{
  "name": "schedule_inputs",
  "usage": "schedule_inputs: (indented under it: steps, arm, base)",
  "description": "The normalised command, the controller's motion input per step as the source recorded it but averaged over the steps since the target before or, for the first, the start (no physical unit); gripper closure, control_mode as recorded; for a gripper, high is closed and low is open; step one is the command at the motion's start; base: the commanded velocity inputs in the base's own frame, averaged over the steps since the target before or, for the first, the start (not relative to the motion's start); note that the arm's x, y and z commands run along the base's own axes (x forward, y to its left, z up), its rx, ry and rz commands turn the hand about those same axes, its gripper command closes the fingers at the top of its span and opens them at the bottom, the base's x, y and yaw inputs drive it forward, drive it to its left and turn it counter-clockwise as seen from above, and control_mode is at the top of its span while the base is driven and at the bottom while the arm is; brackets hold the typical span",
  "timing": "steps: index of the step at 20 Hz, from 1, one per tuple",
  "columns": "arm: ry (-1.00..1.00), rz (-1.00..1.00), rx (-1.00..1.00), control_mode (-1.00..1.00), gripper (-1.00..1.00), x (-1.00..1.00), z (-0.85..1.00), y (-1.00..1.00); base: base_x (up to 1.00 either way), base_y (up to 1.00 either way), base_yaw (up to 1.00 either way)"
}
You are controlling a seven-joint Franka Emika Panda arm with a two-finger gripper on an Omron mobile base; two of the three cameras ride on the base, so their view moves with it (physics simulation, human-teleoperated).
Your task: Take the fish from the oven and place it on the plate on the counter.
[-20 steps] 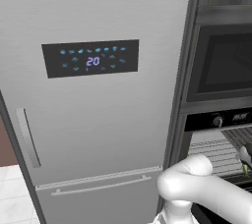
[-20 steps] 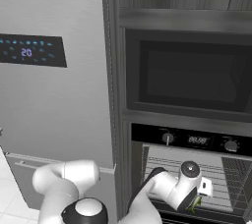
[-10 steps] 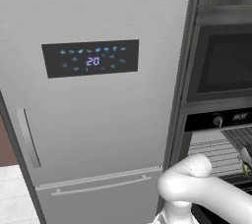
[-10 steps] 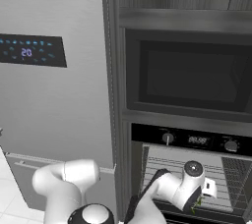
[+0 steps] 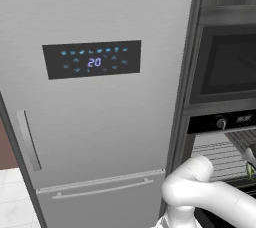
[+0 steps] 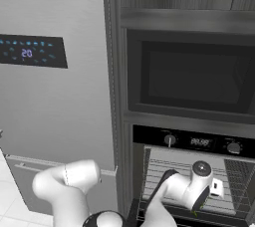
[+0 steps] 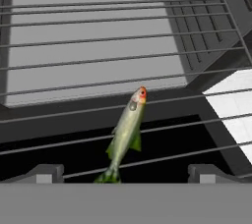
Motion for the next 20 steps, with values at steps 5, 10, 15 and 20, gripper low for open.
schedule_inputs:
  steps: [5,10,15,20]
  arm:
    - [0.02,0.0,0.0,-1.0,-1.0,0.14,-0.24,0.0]
    - [0.02,0.0,0.0,-1.0,-1.0,0.03,-0.41,0.0]
    - [0.01,0.0,0.0,-1.0,-1.0,0.0,-0.31,0.0]
    - [0.02,0.0,0.0,-1.0,-1.0,0.01,-0.15,0.0]
  base:
    - [0.0,0.0,0.0]
    - [0.0,0.0,0.0]
    - [0.0,0.0,0.0]
    - [0.0,0.0,0.0]
